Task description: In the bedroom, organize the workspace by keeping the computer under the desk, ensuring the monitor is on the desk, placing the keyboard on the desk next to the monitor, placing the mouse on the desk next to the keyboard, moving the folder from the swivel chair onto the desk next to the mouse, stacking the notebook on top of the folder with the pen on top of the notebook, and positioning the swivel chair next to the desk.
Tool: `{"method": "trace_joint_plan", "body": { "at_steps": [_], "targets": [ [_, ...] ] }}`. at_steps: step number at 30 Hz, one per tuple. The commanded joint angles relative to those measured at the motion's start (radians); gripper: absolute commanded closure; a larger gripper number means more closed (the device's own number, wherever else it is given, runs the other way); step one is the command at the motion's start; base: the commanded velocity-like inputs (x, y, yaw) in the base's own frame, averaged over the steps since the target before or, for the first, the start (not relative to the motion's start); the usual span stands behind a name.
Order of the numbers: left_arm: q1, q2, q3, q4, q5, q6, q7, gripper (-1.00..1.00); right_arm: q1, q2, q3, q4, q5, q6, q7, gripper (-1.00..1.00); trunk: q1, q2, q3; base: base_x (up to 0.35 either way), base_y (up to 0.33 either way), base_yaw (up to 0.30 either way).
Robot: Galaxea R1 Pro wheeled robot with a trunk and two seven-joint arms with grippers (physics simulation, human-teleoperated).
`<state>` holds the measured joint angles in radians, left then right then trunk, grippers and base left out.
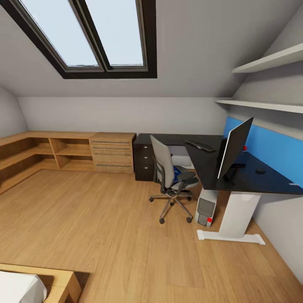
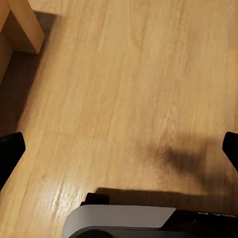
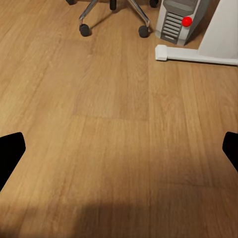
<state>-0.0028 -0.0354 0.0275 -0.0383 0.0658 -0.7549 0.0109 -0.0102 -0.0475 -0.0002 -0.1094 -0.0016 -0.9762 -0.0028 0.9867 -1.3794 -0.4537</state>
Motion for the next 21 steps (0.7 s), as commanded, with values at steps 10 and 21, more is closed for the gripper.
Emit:
{"method": "trace_joint_plan", "body": {
  "at_steps": [10,21],
  "targets": [
    [0.000,0.001,0.002,0.000,0.001,-0.004,0.000,-1.00,-0.001,-0.001,0.000,0.000,0.000,-0.003,0.001,-1.00,0.000,-0.001,-0.001,0.000,0.000,-0.064],
    [0.000,0.002,0.002,0.000,0.000,-0.008,-0.002,-1.00,-0.001,0.000,0.002,0.000,0.001,-0.003,0.004,-1.00,0.000,-0.001,-0.001,0.131,0.069,-0.246]
  ]
}}
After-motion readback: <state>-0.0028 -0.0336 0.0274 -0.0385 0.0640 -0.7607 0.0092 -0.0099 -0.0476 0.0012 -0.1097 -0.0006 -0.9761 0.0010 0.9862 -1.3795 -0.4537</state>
